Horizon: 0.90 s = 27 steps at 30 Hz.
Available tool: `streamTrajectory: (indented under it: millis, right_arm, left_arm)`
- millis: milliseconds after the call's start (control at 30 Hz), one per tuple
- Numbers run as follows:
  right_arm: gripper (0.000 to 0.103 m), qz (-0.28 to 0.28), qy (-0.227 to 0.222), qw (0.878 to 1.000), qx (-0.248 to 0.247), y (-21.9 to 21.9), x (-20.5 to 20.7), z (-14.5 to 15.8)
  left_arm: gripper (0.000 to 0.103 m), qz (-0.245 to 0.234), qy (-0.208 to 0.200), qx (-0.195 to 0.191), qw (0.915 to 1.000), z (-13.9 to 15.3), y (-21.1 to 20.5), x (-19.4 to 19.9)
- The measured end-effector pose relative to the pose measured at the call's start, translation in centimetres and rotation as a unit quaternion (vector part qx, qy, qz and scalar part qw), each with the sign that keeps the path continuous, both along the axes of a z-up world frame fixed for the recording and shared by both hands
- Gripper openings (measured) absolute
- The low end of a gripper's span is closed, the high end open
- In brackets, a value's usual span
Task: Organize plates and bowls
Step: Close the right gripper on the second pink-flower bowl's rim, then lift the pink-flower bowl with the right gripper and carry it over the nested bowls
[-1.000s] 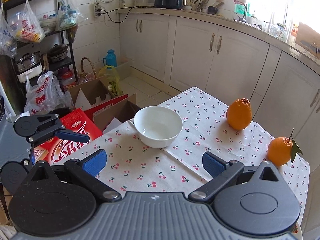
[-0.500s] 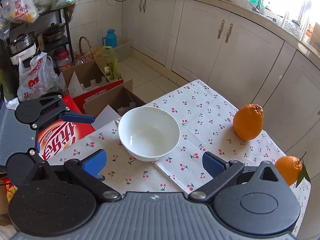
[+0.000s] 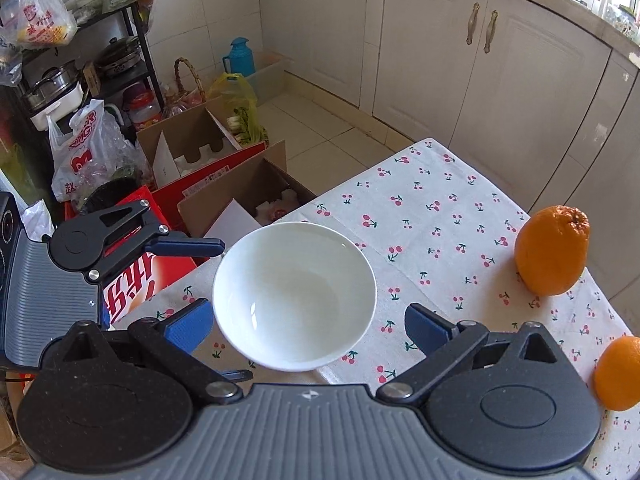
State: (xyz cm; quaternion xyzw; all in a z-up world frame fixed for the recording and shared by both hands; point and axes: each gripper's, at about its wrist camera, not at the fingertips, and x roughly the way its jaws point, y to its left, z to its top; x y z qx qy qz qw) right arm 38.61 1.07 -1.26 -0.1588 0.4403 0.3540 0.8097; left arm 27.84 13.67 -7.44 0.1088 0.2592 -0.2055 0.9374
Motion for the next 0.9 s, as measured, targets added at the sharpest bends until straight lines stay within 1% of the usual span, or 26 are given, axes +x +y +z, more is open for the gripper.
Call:
streamTrajectory:
  millis: [133,267,333,400,533,633,767,900]
  right_arm:
    - [0.1,-0.005,0.024,1.0,0.009,0.1,1.6,-1.0]
    - [0.09,-0.011,0.048,0.999,0.022,-0.2,2.9,-1.8]
    - [0.089,-0.014,0.06,0.998,0.028,-0.3,3.5,-2.2]
    - [0.085,-0.016,0.068,0.997,0.032,-0.4,4.0,-2.6]
    - [0.079,-0.013,0.078,0.996,0.04,-0.5,4.5,-3.0]
    - [0.078,-0.01,0.079,0.996,0.041,-0.5,4.7,-3.1]
    - [0.068,-0.007,0.09,0.995,0.046,-0.4,5.0,-3.4]
    - [0.067,-0.004,0.093,0.995,0.045,-0.3,5.0,-3.6]
  left_arm:
    - [0.091,-0.007,-0.004,0.002,1.0,-0.2,-0.2,0.4]
    - [0.091,-0.011,-0.005,0.0,0.9999,-0.2,-0.4,0.7]
    - [0.09,-0.011,-0.002,-0.001,0.9999,-0.2,-0.4,0.9]
    - [0.089,-0.013,-0.002,-0.004,0.9999,-0.1,-0.4,0.9]
    - [0.089,-0.012,-0.004,-0.004,0.9999,-0.1,-0.4,1.0]
    - [0.086,-0.012,-0.002,-0.011,0.9999,-0.1,-0.3,1.2]
    - [0.086,-0.011,-0.002,-0.014,0.9998,-0.1,-0.3,1.2]
    - [0.086,-0.012,-0.002,-0.012,0.9998,-0.1,-0.3,1.2]
